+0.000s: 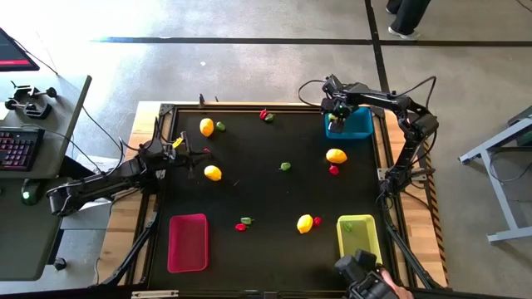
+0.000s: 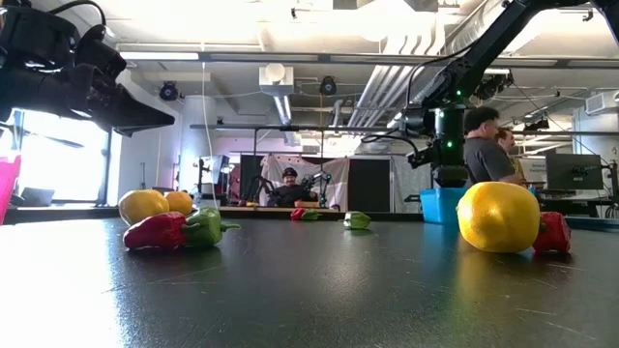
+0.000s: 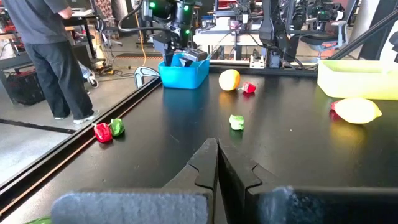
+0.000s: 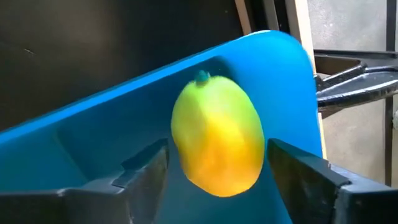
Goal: Sort produce into baskets
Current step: Put the yellow lemon into the blue bin, then put the red chili pepper into the red bin
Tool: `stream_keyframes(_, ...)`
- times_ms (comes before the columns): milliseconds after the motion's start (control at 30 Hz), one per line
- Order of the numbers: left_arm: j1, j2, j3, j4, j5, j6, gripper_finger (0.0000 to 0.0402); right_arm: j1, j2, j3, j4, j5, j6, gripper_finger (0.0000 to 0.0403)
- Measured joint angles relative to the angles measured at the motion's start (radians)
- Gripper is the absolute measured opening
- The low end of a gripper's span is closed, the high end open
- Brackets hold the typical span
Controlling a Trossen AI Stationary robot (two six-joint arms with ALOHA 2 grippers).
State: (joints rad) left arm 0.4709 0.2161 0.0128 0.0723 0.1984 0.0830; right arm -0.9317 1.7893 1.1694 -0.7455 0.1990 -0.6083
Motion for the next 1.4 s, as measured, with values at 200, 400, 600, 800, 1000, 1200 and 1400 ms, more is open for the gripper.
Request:
stream_keyframes(200,0.0,0.0,0.0,0.0,0.0,0.0,0.0,0.003,-0.005,0.0,-0.023,0.003,0.0,0.027)
stream_keyframes(400,0.0,0.0,0.0,0.0,0.0,0.0,0.0,0.003,-0.07,0.0,-0.057,0.019,0.0,0.0271)
stream_keyframes(600,0.0,0.0,0.0,-0.001,0.0,0.0,0.0,0.01,-0.192,0.0,-0.107,0.016,0.085,0.0253)
stream_keyframes(800,0.0,0.0,0.0,0.004,0.0,0.005,0.0,0.034,-0.308,-0.051,-0.059,-0.143,0.219,0.0154)
stream_keyframes(1000,0.0,0.0,0.006,0.007,0.0,0.001,0.0,0.101,-0.419,-0.258,0.208,-0.274,0.241,0.0013)
stream_keyframes(1200,0.0,0.037,0.075,-0.013,0.0,0.009,0.0,0.202,-0.535,-0.427,0.506,-0.284,0.311,0.0018)
stream_keyframes(1400,0.0,0.162,0.185,-0.066,0.0,0.012,0.0,0.265,-0.611,-0.471,0.684,-0.282,0.341,0.0005)
